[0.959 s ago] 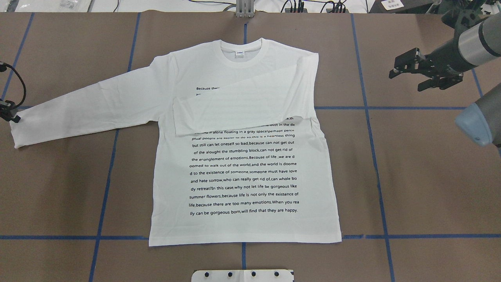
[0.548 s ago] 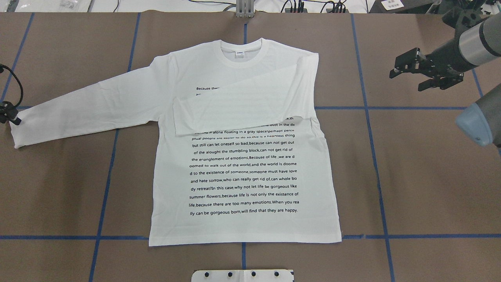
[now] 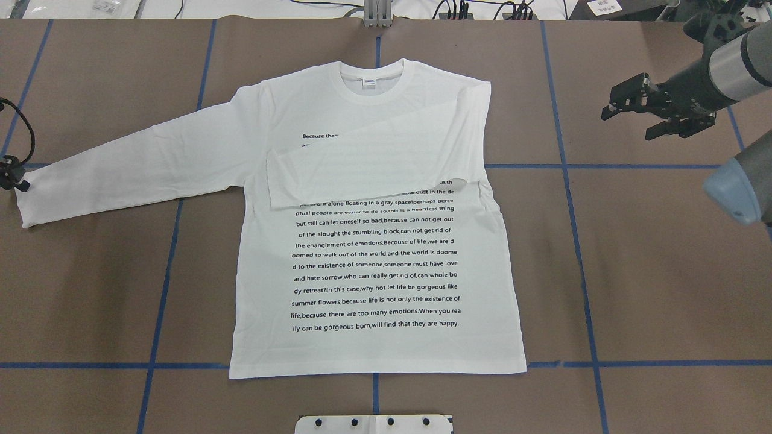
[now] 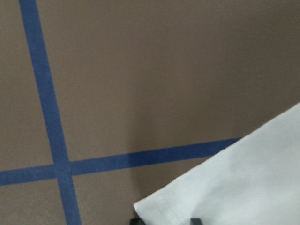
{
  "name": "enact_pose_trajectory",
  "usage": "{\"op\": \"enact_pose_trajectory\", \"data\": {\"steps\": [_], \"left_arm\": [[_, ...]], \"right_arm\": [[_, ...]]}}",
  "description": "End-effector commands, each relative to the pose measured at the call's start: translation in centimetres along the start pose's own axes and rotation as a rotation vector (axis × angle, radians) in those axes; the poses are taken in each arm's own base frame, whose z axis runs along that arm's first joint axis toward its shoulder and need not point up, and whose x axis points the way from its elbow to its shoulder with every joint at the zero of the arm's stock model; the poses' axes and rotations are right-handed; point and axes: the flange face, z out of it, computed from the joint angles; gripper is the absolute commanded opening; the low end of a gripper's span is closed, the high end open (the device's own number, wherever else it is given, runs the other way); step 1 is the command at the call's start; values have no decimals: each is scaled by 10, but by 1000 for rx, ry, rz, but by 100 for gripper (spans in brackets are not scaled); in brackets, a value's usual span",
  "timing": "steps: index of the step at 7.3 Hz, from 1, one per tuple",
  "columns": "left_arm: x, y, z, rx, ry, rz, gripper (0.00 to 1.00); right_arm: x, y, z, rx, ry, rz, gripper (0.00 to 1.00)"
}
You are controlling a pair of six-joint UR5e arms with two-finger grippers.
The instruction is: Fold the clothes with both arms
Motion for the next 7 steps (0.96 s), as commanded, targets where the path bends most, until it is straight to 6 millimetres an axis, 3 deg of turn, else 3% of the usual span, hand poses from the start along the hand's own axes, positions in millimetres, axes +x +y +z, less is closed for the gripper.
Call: {"op": "enact_pose_trajectory", "data": {"steps": [1, 5, 7], "left_arm": [[0, 0, -1, 2, 2, 2, 0], [9, -2, -11, 0, 93, 5, 0], [-4, 0, -17, 4, 103, -25, 0]], "right_arm": [[5, 1, 0, 0, 3, 4, 99], [5, -1, 0, 2, 4, 4, 99], [6, -3, -3, 6, 3, 6, 99]]}}
